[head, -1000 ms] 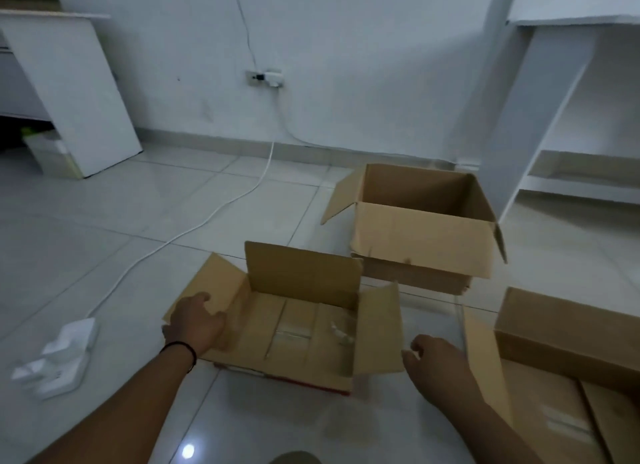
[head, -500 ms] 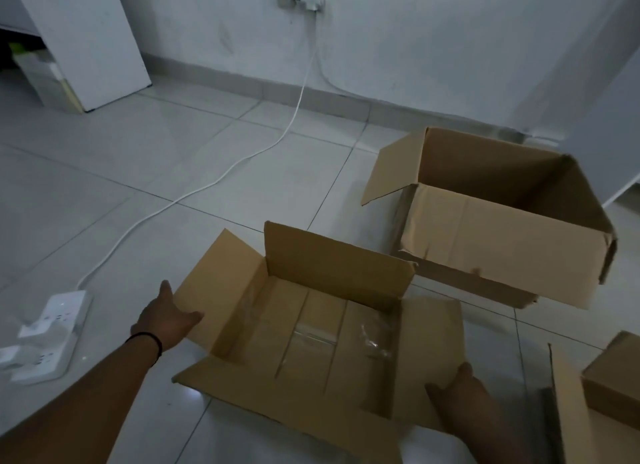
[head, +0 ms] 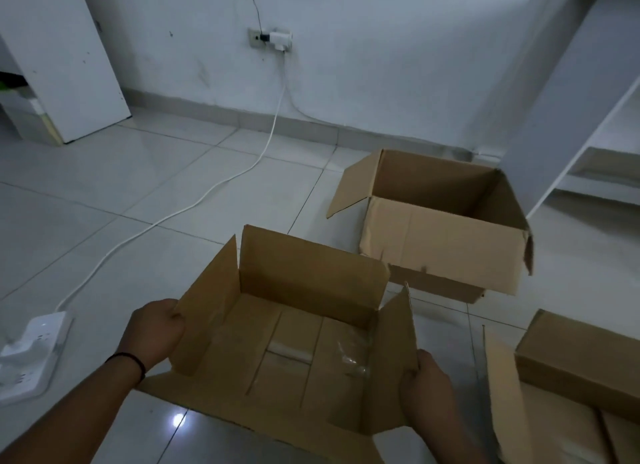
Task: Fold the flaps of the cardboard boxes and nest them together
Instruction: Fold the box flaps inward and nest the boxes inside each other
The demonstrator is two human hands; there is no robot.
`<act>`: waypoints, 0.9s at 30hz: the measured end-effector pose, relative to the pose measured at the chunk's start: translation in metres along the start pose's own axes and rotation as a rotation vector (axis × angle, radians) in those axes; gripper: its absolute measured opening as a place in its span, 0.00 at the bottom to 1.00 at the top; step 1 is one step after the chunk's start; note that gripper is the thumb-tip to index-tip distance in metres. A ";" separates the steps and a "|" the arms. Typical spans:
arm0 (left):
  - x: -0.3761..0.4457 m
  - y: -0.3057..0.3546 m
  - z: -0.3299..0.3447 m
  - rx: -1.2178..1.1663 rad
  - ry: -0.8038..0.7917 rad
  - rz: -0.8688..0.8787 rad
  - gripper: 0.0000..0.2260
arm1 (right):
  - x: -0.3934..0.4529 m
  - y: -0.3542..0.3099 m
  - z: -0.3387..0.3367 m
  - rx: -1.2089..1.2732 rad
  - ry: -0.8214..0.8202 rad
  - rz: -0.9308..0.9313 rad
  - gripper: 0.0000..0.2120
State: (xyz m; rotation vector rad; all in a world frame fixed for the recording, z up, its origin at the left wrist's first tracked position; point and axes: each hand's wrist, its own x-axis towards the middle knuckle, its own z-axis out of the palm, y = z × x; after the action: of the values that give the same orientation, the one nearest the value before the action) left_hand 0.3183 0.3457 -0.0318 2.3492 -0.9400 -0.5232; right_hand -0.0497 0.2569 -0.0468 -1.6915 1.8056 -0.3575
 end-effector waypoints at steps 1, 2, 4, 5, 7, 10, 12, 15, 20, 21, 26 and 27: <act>-0.012 0.010 -0.009 -0.034 -0.009 0.013 0.11 | -0.010 -0.001 -0.012 0.001 0.023 -0.032 0.07; -0.024 0.021 -0.018 -0.065 -0.018 0.032 0.11 | -0.020 -0.001 -0.026 0.001 0.057 -0.066 0.05; -0.049 0.048 -0.035 -0.129 -0.019 0.082 0.14 | -0.041 -0.001 -0.057 0.012 0.171 -0.138 0.05; -0.062 0.062 -0.043 -0.161 -0.009 0.112 0.14 | -0.051 0.001 -0.073 0.013 0.237 -0.167 0.05; -0.086 0.093 -0.057 -0.224 0.024 0.176 0.14 | -0.065 0.007 -0.109 0.007 0.320 -0.182 0.06; -0.111 0.140 -0.066 -0.309 0.021 0.281 0.10 | -0.078 0.017 -0.162 0.005 0.374 -0.185 0.05; -0.123 0.174 -0.065 -0.373 0.011 0.342 0.11 | -0.081 0.021 -0.198 -0.008 0.455 -0.199 0.05; -0.128 0.228 -0.059 -0.442 0.010 0.416 0.12 | -0.071 0.020 -0.248 -0.045 0.585 -0.215 0.05; -0.088 0.312 -0.037 -0.511 0.024 0.487 0.12 | -0.012 0.004 -0.313 -0.103 0.737 -0.267 0.07; -0.075 0.327 -0.033 -0.522 0.031 0.494 0.13 | 0.004 -0.001 -0.324 -0.112 0.761 -0.271 0.07; -0.005 0.388 -0.016 -0.552 0.033 0.523 0.10 | 0.092 -0.030 -0.361 -0.149 0.864 -0.264 0.08; 0.009 0.397 -0.015 -0.549 0.038 0.524 0.11 | 0.108 -0.037 -0.366 -0.143 0.869 -0.262 0.09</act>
State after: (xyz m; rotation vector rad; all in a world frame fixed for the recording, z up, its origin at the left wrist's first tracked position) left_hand 0.1323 0.1050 0.2234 1.5458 -1.1640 -0.4453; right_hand -0.2400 0.0673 0.2269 -2.0581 2.2146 -1.2585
